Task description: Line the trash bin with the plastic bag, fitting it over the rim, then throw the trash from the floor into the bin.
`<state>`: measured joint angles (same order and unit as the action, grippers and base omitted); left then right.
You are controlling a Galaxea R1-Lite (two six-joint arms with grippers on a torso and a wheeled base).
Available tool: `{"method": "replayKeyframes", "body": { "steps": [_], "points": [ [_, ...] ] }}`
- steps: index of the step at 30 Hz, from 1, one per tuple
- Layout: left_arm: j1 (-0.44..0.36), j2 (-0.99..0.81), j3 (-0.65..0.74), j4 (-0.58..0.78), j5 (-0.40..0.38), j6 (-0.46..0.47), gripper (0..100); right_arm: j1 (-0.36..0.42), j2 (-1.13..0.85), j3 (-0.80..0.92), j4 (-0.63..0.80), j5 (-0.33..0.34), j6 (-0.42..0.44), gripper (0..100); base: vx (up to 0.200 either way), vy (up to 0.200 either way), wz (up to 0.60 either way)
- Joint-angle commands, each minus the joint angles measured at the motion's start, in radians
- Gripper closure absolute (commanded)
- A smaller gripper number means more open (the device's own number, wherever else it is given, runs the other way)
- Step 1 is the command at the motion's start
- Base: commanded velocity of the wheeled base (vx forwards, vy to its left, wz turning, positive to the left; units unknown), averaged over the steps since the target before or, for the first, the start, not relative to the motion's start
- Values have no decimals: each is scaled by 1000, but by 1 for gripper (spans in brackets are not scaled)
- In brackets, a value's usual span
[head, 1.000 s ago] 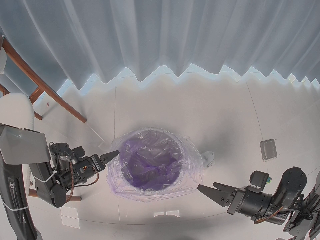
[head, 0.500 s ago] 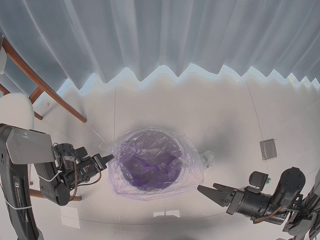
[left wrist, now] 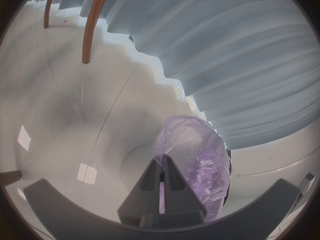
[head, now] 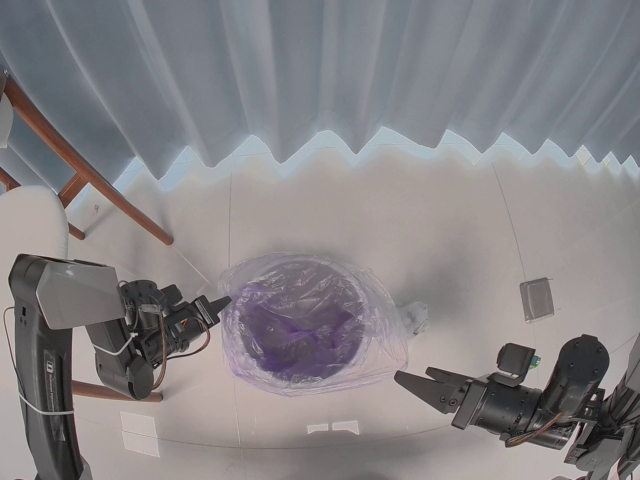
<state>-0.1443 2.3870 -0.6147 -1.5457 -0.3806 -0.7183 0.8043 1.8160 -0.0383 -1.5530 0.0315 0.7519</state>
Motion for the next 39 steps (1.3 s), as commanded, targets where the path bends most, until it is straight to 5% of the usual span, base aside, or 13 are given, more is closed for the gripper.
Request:
{"method": "replayKeyframes", "body": {
  "steps": [1,21,22,30,33,39],
  "points": [
    [2,58,-46,-1,0,-24,100,-5,9,0,-16,1,0,0,0,0,0],
    [11,150,-112,-1,37,-43,100,-17,51,0,-16,1,1,0,0,0,0],
    [8,144,-103,-1,37,-44,0,-17,52,0,-16,1,1,0,0,0,0],
    [-5,-9,39,-2,55,-43,0,-19,51,0,-16,1,3,0,0,0,0],
    [20,-210,196,-1,45,-46,0,-19,65,3,-16,1,3,0,0,0,0],
    [83,-417,263,9,-32,-49,0,-22,155,9,-18,1,3,0,0,0,0]
  ]
}}
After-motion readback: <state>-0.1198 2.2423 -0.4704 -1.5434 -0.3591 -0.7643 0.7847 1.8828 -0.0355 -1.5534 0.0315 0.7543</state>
